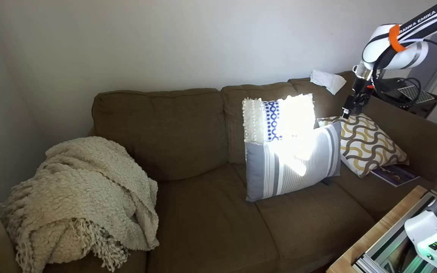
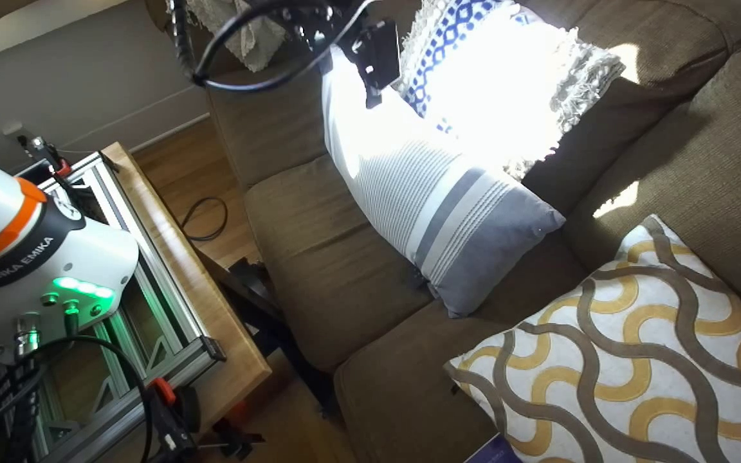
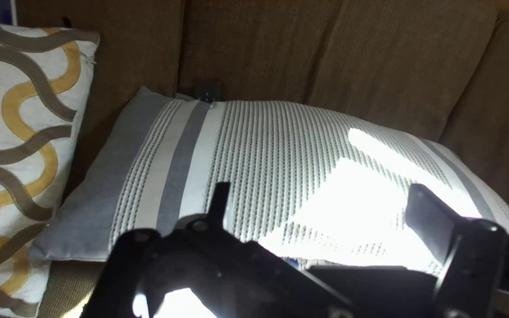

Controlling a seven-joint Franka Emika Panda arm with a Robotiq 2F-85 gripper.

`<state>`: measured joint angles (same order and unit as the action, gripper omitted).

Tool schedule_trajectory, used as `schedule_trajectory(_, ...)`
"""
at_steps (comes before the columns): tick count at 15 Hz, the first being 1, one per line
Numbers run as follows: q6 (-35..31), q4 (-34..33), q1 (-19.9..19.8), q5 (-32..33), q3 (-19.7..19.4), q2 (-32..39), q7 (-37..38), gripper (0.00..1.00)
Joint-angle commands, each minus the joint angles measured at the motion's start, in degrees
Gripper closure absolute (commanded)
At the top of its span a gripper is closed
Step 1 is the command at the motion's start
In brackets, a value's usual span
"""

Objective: Slide the black remote from under the pillow and put on the middle cushion on the couch

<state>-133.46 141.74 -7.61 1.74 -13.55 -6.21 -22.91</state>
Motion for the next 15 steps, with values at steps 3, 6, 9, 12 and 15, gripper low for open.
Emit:
schedule_trajectory(3, -10.93, 0.74, -1.84, -11.96, 0.67, 11.91, 0.21, 0.0)
schedule_trajectory(6, -17.2, 0.89, -3.7, -17.63, 2.33, 17.5, -0.33, 0.0)
schedule_trajectory(9, -16.36, -0.17, -8.18, -25.87, 6.34, 22.12, -6.34, 0.0)
schedule_trajectory(12, -16.68, 0.62, -8.11, -22.83, 6.63, 21.3, -3.67, 0.0)
schedule_trajectory(15, -16.67, 0.15, -8.63, -23.31, 7.06, 21.89, -3.85, 0.0)
